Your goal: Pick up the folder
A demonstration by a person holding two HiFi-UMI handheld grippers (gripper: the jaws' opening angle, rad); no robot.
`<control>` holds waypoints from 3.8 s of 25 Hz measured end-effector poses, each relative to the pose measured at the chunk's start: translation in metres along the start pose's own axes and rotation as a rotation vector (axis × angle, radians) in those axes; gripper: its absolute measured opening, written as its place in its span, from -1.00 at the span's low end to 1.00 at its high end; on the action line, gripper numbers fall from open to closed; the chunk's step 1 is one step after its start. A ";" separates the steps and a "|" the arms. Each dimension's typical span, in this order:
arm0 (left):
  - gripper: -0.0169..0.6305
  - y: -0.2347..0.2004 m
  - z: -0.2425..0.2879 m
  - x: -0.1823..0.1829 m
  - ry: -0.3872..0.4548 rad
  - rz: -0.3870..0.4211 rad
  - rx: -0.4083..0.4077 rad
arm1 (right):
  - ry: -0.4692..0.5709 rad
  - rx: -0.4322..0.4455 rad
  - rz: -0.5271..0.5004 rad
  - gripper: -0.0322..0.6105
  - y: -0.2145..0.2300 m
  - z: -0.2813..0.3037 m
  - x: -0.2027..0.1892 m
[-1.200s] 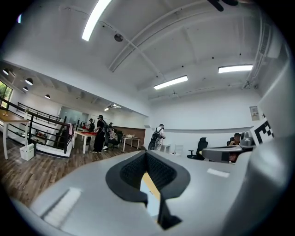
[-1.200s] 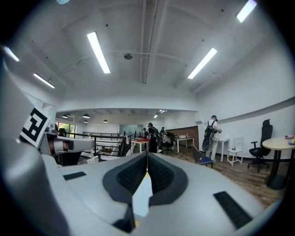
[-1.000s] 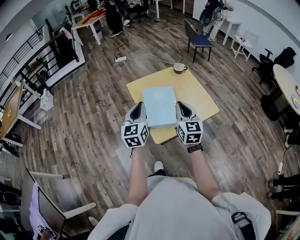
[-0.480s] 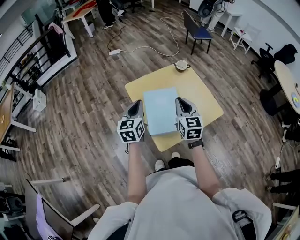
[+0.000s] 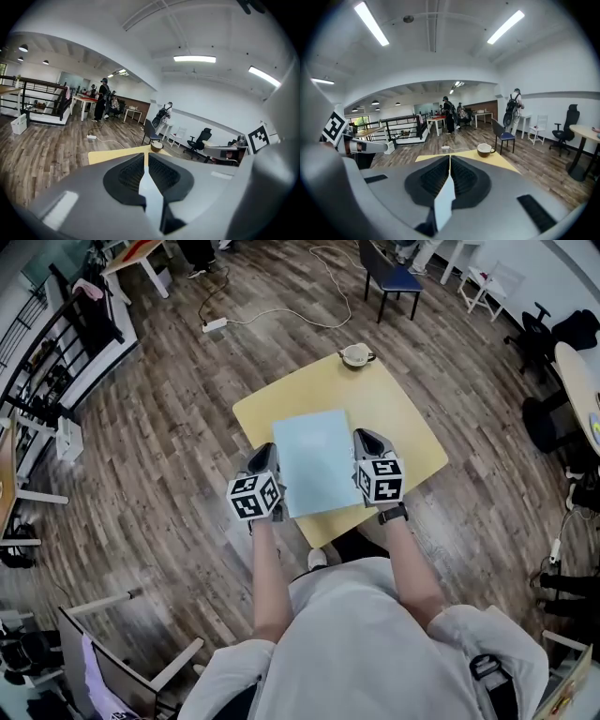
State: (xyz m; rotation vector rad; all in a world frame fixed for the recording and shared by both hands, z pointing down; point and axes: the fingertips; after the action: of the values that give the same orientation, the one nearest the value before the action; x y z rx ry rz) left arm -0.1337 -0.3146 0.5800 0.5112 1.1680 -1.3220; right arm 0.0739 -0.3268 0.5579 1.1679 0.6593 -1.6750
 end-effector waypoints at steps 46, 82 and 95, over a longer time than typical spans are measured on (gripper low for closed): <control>-0.09 -0.053 0.087 -0.179 -0.520 -0.345 -0.011 | -0.457 0.179 0.480 -0.26 0.034 0.107 -0.194; -0.10 -0.030 0.045 0.096 -0.054 -0.018 -0.007 | 0.123 0.294 0.179 -0.37 0.009 0.084 0.104; -0.10 -0.012 0.006 0.187 0.149 0.084 0.003 | 0.309 0.312 0.052 -0.37 -0.010 0.051 0.198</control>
State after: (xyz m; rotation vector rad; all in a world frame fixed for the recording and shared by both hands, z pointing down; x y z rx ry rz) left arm -0.1731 -0.4110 0.4240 0.6632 1.2526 -1.2304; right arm 0.0271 -0.4434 0.3959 1.6759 0.5598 -1.6056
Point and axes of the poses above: the fingertips, and each gripper's own axes: z forward along the fingers, y to its right, x out of its top, and after that the axes turned 3 degrees about x, right-handed
